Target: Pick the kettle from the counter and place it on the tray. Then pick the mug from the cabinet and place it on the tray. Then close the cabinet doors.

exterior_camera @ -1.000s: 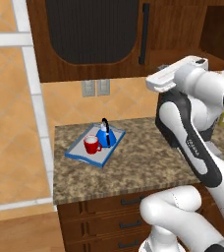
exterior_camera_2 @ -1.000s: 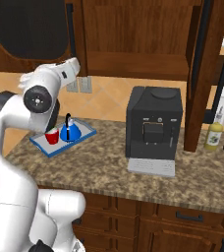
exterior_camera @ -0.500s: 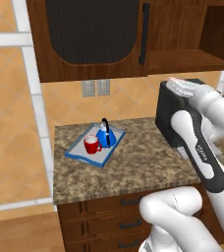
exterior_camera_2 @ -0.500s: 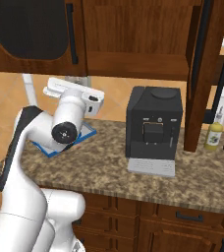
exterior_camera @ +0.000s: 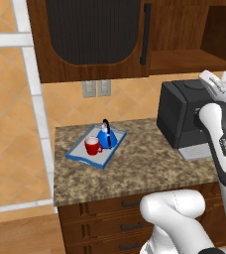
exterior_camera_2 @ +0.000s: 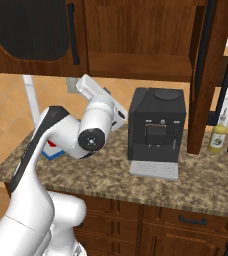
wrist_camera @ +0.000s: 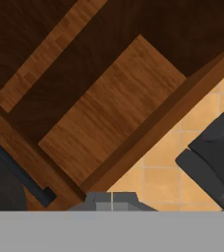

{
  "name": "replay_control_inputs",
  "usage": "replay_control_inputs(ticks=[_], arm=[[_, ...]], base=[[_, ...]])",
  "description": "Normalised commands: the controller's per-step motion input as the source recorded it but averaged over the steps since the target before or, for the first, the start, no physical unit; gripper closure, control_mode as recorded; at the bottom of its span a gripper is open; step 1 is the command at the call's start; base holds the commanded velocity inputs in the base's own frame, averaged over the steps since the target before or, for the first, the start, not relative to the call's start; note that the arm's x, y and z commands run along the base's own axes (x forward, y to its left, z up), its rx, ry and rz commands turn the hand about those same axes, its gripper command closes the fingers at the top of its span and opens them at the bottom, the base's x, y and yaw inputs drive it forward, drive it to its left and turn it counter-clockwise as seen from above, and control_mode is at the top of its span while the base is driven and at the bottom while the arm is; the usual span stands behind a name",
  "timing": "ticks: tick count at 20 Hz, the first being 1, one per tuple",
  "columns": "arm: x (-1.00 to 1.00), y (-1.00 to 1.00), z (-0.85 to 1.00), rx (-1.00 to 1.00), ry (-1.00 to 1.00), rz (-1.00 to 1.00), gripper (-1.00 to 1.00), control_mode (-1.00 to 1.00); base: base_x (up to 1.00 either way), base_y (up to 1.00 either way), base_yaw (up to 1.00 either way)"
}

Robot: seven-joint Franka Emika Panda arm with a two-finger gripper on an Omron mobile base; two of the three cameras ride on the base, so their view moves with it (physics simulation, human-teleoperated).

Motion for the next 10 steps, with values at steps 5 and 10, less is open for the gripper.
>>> replay_control_inputs(ticks=[5,10], arm=[[0.0,-0.17,-0.48,0.12,0.0,0.0,1.0,-1.0],[-0.07,-0.39,-0.26,0.27,0.0,0.0,1.0,-1.0]], base=[[0.0,0.0,0.0],[0.0,0.0,0.0]])
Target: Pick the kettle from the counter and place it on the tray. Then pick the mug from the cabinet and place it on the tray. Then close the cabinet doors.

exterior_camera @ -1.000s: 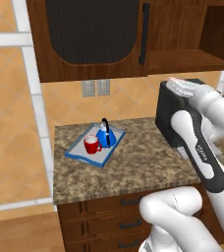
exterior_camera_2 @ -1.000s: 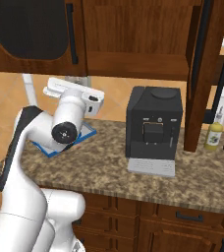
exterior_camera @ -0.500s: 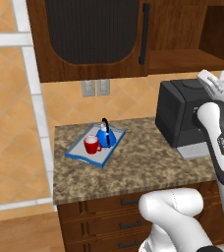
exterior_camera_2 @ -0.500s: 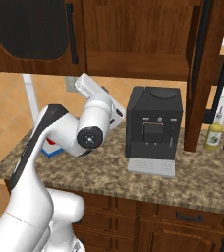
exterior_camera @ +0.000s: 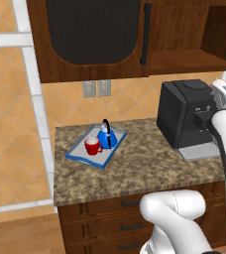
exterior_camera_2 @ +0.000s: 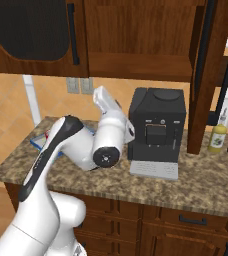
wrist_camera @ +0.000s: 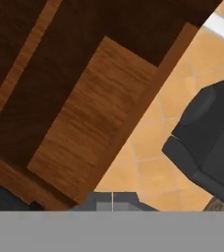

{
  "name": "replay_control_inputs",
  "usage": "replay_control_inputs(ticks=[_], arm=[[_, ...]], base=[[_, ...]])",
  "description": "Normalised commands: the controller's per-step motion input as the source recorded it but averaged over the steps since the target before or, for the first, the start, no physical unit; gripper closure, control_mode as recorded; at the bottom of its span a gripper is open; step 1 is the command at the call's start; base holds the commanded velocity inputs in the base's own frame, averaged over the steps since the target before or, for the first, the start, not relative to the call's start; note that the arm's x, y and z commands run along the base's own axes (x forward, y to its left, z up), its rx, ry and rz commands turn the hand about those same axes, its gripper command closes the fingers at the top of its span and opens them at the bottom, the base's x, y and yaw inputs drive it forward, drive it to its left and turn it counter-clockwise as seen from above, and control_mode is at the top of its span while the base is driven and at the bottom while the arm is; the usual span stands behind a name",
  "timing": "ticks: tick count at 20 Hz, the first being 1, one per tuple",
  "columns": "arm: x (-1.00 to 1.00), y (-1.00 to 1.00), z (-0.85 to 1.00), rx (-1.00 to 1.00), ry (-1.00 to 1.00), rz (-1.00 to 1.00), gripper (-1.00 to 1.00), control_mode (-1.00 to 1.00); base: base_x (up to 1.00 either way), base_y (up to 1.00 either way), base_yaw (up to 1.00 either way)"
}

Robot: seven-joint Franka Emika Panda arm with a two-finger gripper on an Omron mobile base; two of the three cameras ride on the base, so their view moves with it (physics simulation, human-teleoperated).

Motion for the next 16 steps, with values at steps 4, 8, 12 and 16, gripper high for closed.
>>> replay_control_inputs(ticks=[4,8,12,16], arm=[[-0.22,-0.71,0.0,0.34,0.0,0.0,1.0,-1.0],[-0.12,-0.53,-0.27,0.16,0.0,0.0,1.0,-1.0],[-0.14,-0.38,-0.35,0.11,0.0,0.0,1.0,-1.0],[-0.06,-0.49,-0.27,0.19,0.0,0.0,1.0,-1.0]], base=[[0.0,0.0,0.0],[0.0,0.0,0.0],[0.0,0.0,0.0],[0.0,0.0,0.0]])
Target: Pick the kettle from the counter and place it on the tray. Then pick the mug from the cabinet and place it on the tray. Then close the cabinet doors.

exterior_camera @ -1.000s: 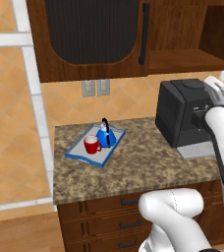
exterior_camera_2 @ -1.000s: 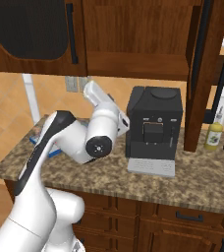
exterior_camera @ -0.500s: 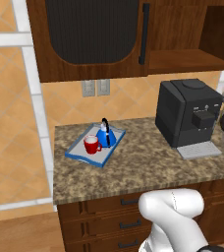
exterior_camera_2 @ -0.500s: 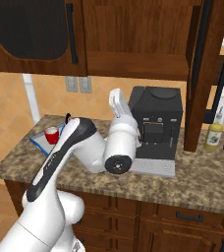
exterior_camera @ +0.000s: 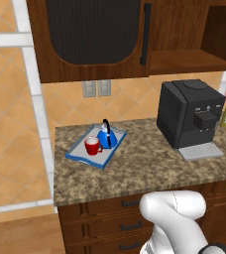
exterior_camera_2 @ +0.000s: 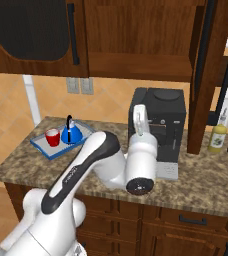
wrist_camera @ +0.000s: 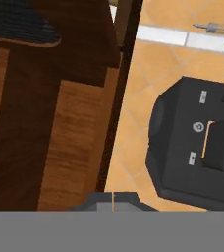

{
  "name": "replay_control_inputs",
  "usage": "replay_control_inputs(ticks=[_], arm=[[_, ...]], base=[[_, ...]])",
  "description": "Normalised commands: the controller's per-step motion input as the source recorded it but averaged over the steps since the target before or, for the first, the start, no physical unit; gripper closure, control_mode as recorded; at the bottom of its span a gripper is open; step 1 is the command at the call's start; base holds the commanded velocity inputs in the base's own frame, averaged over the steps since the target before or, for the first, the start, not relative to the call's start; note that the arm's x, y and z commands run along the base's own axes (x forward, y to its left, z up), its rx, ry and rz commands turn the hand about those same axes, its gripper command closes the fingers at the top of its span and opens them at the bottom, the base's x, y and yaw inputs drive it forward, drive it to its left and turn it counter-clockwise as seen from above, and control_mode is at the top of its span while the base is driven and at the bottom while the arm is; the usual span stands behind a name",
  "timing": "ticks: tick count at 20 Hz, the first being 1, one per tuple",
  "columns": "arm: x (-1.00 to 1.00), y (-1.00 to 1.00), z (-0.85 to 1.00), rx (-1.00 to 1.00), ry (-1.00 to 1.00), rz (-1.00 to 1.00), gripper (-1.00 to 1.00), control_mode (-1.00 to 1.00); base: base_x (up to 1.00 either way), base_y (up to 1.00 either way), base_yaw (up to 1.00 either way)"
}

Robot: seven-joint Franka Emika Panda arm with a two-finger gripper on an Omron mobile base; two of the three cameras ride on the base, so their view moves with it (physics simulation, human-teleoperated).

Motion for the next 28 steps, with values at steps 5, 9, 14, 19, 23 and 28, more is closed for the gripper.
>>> replay_control_inputs(ticks=[5,9,14,19,23,28], arm=[[-0.04,-0.53,-0.36,0.22,-0.07,0.0,1.0,-1.0],[0.0,-0.44,-0.47,0.16,-0.06,0.0,1.0,-1.0],[0.0,-0.53,-0.32,0.2,-0.04,0.0,1.0,-1.0],[-0.12,-0.75,0.0,0.29,-0.05,0.0,1.0,-1.0],[-0.09,-0.49,0.0,0.11,-0.09,0.0,1.0,-1.0],[0.0,-0.34,0.0,0.13,-0.19,0.0,1.0,-1.0]], base=[[0.0,0.0,0.0],[0.0,0.0,0.0],[0.0,0.0,0.0],[0.0,0.0,0.0],[0.0,0.0,0.0],[0.0,0.0,0.0]])
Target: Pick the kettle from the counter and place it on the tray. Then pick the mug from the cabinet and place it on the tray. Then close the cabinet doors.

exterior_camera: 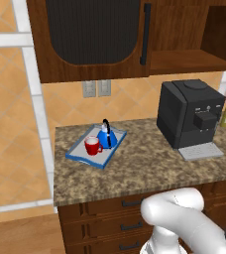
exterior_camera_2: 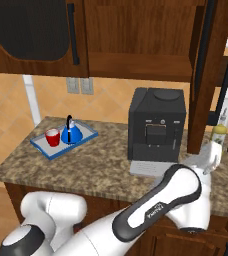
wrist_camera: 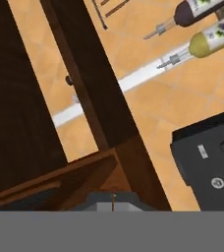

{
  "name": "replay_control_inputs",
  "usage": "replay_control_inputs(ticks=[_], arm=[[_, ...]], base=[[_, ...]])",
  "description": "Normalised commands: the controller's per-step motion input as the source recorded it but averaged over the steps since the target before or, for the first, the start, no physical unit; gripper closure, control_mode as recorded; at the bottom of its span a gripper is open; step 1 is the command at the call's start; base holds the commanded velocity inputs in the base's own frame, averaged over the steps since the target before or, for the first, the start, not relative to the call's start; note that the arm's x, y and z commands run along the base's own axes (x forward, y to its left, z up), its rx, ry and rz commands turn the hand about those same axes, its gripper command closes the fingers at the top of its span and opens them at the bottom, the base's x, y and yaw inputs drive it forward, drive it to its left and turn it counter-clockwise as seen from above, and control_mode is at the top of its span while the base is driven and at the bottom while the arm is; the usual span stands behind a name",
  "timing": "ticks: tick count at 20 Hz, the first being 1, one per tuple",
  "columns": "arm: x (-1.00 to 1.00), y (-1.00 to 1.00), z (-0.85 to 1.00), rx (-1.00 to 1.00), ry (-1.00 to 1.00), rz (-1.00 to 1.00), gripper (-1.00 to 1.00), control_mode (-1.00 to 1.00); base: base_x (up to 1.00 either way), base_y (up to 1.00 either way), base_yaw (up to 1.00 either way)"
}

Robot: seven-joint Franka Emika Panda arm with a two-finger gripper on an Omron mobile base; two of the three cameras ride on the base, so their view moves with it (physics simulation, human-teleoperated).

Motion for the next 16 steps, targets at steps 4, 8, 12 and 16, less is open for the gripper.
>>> replay_control_inputs(ticks=[4,8,12,16], arm=[[0.0,-0.19,0.0,0.08,-0.32,0.0,1.0,-1.0],[0.14,-0.21,0.19,0.12,-0.39,0.0,1.0,-1.0],[0.23,-0.16,0.48,0.04,-0.42,0.0,1.0,-1.0],[0.05,-0.04,0.23,0.0,-0.18,0.0,1.0,-1.0]], base=[[0.0,0.0,0.0],[0.0,0.0,0.0],[0.0,0.0,0.0],[0.0,0.0,0.0]])
